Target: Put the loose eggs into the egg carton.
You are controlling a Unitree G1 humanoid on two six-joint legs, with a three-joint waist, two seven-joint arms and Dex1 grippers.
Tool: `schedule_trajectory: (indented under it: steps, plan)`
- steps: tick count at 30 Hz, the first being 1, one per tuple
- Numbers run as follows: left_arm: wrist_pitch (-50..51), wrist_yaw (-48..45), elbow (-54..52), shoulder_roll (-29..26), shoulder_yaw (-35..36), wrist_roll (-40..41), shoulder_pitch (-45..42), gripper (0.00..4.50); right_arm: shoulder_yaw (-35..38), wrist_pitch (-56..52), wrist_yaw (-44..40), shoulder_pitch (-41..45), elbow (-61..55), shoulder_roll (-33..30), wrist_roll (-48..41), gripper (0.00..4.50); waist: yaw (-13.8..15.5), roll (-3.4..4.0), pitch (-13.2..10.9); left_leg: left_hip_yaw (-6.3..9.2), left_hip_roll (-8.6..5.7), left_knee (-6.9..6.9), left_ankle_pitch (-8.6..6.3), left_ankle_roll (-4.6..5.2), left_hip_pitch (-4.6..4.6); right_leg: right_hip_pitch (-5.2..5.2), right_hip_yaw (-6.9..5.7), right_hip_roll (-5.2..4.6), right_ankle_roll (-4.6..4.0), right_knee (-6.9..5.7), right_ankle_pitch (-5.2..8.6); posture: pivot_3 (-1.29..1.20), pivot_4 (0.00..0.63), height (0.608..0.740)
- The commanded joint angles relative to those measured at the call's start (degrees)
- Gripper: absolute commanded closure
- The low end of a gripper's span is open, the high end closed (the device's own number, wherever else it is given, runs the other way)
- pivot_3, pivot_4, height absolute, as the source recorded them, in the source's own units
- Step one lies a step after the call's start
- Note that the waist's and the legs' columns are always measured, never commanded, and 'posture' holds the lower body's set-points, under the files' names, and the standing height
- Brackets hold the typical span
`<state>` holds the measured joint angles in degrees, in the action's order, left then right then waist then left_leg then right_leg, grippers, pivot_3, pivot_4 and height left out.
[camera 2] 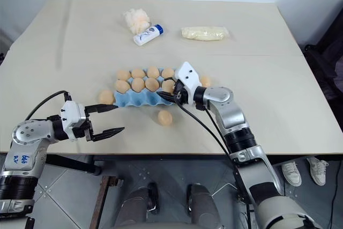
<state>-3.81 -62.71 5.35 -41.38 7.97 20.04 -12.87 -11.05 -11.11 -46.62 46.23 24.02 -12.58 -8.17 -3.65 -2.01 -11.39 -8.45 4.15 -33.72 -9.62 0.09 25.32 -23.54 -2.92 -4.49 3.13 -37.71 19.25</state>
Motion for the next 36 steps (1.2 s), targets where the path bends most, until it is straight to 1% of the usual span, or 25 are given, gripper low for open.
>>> schedule_trajectory:
  steps: [1,2,4,8,11,14,17,19,21,22,24,25,29,33,36]
  plan:
    - [-0.19,0.69,-1.88,-0.32,1.05,0.28,0.87,0.66,0.14,1.2,-0.13,1.11,-0.07,1.14,0.1,1.05,0.05,0.0,0.0,-0.02,0.0,0.0,0.0,0.01,0.0,0.0,0.0,0.0,0.0,0.0,0.0,0.0,0.15,0.74]
    - [-0.17,0.78,-2.09,-0.36,1.06,0.3,1.02,0.66,0.06,1.17,-0.48,0.95,-0.14,1.14,0.21,0.75,0.05,0.0,0.0,-0.02,0.0,-0.01,0.0,0.02,0.0,0.0,-0.01,0.0,0.01,0.0,-0.01,0.0,0.15,0.74]
    - [0.01,1.16,-2.53,-0.55,1.45,0.49,1.47,0.66,1.17,0.7,-1.37,-0.71,-2.51,-0.35,-0.61,0.02,0.05,0.0,0.0,-0.02,0.0,-0.02,0.0,0.01,-0.01,0.01,-0.01,0.0,0.02,-0.02,-0.01,0.0,0.15,0.74]
    - [0.12,1.51,-2.81,-0.62,1.6,0.56,1.94,0.66,3.92,-0.46,-3.16,-4.02,-8.85,-4.71,-2.68,0.02,0.38,0.0,0.0,0.0,0.0,-0.04,0.0,0.01,-0.02,0.02,-0.02,-0.03,0.01,-0.03,-0.01,0.0,0.15,0.74]
    - [0.7,1.87,-3.19,0.1,0.96,0.71,1.64,0.66,7.84,-1.27,-4.37,-9.08,-16.01,-8.83,-6.11,0.02,0.48,0.0,0.0,0.0,-0.01,-0.01,-0.02,0.01,-0.01,0.02,-0.02,-0.05,0.01,0.02,-0.01,0.0,0.15,0.74]
    - [1.57,2.18,-3.5,1.0,0.1,0.91,0.65,0.66,12.11,0.98,-4.82,-16.62,-20.79,-13.23,-7.47,0.02,0.55,-0.01,0.01,0.02,0.01,0.06,-0.03,0.01,-0.04,0.07,-0.04,-0.04,0.0,0.09,0.0,0.0,0.15,0.74]
    - [2.79,2.13,-3.2,1.93,-0.64,1.24,-0.63,0.66,16.22,4.12,-4.77,-24.02,-21.7,-16.59,-7.91,0.02,0.57,-0.01,0.01,0.01,0.0,0.09,-0.03,0.01,-0.04,0.08,-0.06,-0.02,0.0,0.13,0.0,0.0,0.15,0.74]
    - [4.32,1.8,-3.03,2.59,-0.97,1.96,-1.65,0.66,18.66,4.82,-4.01,-27.58,-21.05,-17.74,-8.58,0.02,0.43,-0.01,0.01,0.01,-0.02,0.06,-0.02,0.02,-0.06,0.12,-0.06,-0.01,0.01,0.13,0.0,0.0,0.15,0.74]
    - [5.26,1.48,-2.84,2.94,-1.19,2.26,-2.42,0.66,19.86,5.39,-3.45,-29.35,-20.15,-18.29,-8.63,0.02,0.13,-0.01,0.01,-0.04,-0.01,-0.01,-0.01,0.03,-0.11,0.13,0.02,0.03,0.05,0.08,-0.03,0.0,0.15,0.74]
    - [5.83,1.48,-2.72,3.11,-1.48,2.22,-2.86,0.49,20.09,5.94,-3.16,-29.61,-19.33,-18.37,-8.32,0.01,-0.04,-0.01,0.01,-0.05,0.01,-0.06,-0.01,0.03,-0.14,0.14,0.03,0.06,0.05,0.06,-0.03,0.0,0.15,0.74]
    - [6.26,1.45,-2.4,3.32,-1.8,1.94,-3.49,0.11,20.02,6.77,-3.02,-29.23,-18.06,-18.18,-8.1,0.0,-0.25,-0.02,0.01,-0.05,0.02,-0.14,0.0,0.01,-0.19,0.16,0.02,0.08,0.06,-0.04,-0.04,0.0,0.15,0.74]
    - [6.19,1.38,-2.23,3.38,-1.88,1.78,-3.77,0.02,19.81,7.47,-3.14,-28.64,-17.24,-18.0,-8.07,0.0,-0.33,-0.01,0.01,-0.04,0.02,-0.14,0.02,0.01,-0.24,0.19,0.01,0.09,0.04,-0.05,-0.04,0.0,0.15,0.74]
    - [5.72,1.49,-1.78,3.36,-1.75,1.34,-4.42,0.02,18.7,9.2,-3.48,-24.84,-13.1,-17.23,-7.97,0.0,-0.49,-0.02,0.01,-0.02,0.01,-0.15,0.07,0.01,-0.21,0.2,0.02,0.06,0.04,-0.04,-0.08,0.0,0.15,0.74]
    - [5.23,1.99,-1.65,3.09,-1.38,0.84,-4.65,0.02,17.12,9.79,-1.87,-16.03,-4.89,-15.33,-6.24,0.0,-1.01,-0.01,0.01,-0.02,0.0,-0.16,0.08,0.03,-0.2,0.19,0.04,0.05,0.08,-0.04,-0.1,0.0,0.15,0.74]
    - [4.94,2.15,-1.71,2.89,-1.24,0.7,-4.54,0.02,15.35,8.38,-0.4,-7.87,3.28,-13.57,-4.37,0.0,-1.03,-0.01,0.01,-0.02,0.01,-0.15,0.09,0.03,-0.2,0.18,0.02,0.06,0.07,-0.06,-0.1,0.0,0.15,0.74]
